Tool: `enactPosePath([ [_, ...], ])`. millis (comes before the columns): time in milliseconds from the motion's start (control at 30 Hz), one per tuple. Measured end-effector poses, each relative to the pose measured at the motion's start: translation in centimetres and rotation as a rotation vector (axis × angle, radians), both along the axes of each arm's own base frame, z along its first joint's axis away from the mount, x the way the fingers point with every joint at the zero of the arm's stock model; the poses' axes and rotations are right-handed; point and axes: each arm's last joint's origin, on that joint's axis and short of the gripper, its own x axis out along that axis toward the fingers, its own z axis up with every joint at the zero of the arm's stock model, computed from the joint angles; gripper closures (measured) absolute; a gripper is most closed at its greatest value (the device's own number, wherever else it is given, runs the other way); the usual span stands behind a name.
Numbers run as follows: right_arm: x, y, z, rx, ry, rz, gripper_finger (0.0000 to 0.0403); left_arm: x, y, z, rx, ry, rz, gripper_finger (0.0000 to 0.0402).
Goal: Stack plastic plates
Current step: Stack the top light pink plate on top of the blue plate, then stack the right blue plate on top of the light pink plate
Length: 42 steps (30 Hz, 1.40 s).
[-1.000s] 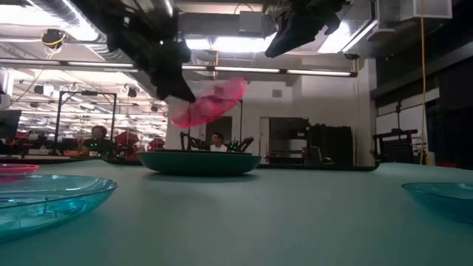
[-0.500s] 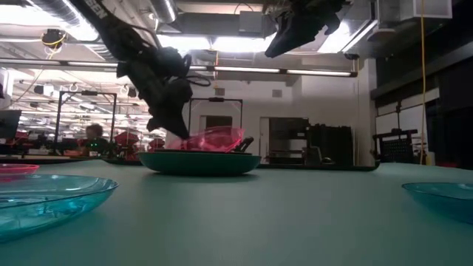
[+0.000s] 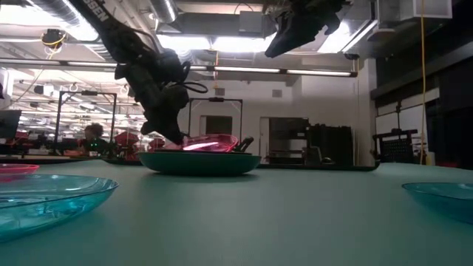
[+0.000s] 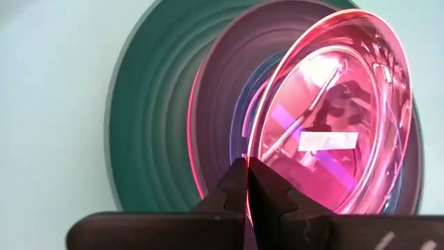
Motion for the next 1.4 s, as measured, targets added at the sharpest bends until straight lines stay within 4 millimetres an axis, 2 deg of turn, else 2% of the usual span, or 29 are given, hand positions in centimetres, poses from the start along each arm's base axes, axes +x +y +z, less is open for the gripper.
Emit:
enactPosePath([
  [433, 0.0, 0.0, 0.0, 0.0, 0.0, 0.0, 0.0301, 0.65, -0.8, -0.05, 0.048, 0.039, -0.006, 0.0401],
  [1067, 0.0, 0.0, 0.0, 0.0, 0.0, 0.0, 0.0301, 0.67, -0.82, -0.05, 0.048, 0.038, -0.008, 0.0401],
  [1400, 0.0, 0.0, 0.0, 0.0, 0.0, 0.0, 0.0301, 0.67, -0.82, -0.04, 0.047, 0.037, -0.009, 0.0338],
])
